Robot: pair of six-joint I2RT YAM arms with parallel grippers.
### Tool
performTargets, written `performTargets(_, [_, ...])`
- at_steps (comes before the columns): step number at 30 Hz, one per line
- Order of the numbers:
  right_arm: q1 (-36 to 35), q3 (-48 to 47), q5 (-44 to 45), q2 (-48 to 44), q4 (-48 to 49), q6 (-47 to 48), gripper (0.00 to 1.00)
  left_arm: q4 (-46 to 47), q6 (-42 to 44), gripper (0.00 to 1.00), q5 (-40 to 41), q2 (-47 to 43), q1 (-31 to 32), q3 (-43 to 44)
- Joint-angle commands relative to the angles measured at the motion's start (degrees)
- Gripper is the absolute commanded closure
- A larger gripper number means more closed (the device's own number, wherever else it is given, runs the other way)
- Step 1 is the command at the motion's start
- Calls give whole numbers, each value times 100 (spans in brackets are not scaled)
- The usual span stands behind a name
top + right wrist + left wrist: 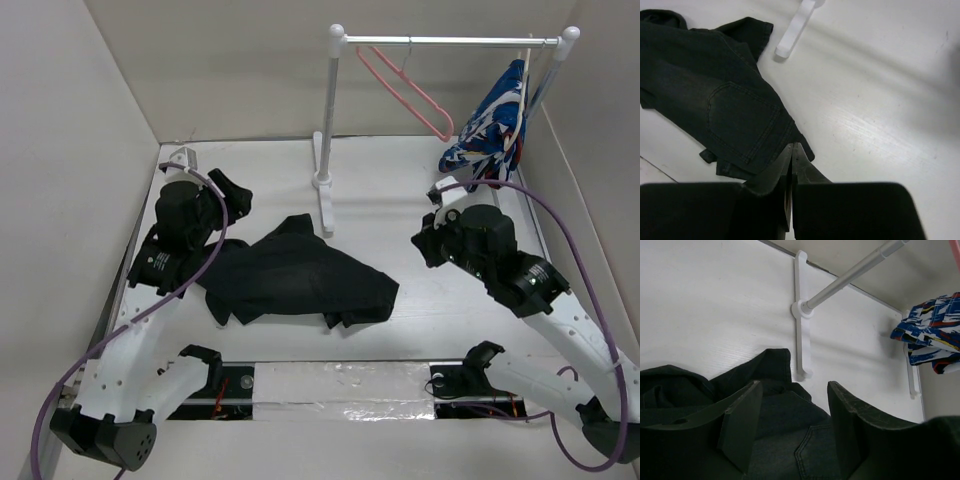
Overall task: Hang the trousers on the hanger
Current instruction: Flatten out the trousers at the center of the board.
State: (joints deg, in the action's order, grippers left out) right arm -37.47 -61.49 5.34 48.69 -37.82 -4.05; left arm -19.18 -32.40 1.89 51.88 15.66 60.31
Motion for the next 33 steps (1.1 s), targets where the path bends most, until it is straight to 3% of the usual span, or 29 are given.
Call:
performTargets(1, [117,278,-279,44,-111,-86,100,-173,-205,50,154,-160,-2,-151])
performTargets(7, [117,901,-236,44,-191,-245,99,-894,-565,62,742,-450,-2,-476])
performTargets(9, [117,1016,-244,79,-103,-262,84,-1331,-696,68,952,-468,-2,-521])
performTargets(10, [65,1025,-297,184,-42,-263,64,-1552,-941,75,1084,-433,-2,-512])
performTargets(11, [65,1017,-314,272,-15,-263,57,-1789,-1082,76,1251,-337,-2,-503])
performTargets(13, [3,1017,-411,596,20,-263,48,-2361,-1320,79,1322,-249,-150,-564])
performTargets(15, [-128,982,-490,817,-23,-289,47,-2686,-1584,79,1279,-196,-265,-774])
performTargets(17, [-190,1016,-727,1045,-32,-324,38,-2836,-1890,71,1192,-274,-265,-915])
performTargets(19, [-190,1157,-1068,1178,38,-333,28,-2942,-2041,49,1033,-353,-265,-1170])
performTargets(21, [-190,1245,-1193,1380,56,-472,28,-3038,-2252,40,814,-503,-265,-1389])
performTargets(22, [-242,1358,-1324,1424,178,-526,28,-3083,-2314,30,769,-547,-265,-1443])
performTargets(27, [-296,1763,-1729,1459,705,-675,29,-3311,-2499,23,901,-732,-265,-1627])
performTargets(33, [-584,1747,-1661,1759,864,-772,34,-3030,-2675,25,813,-600,-265,-1778])
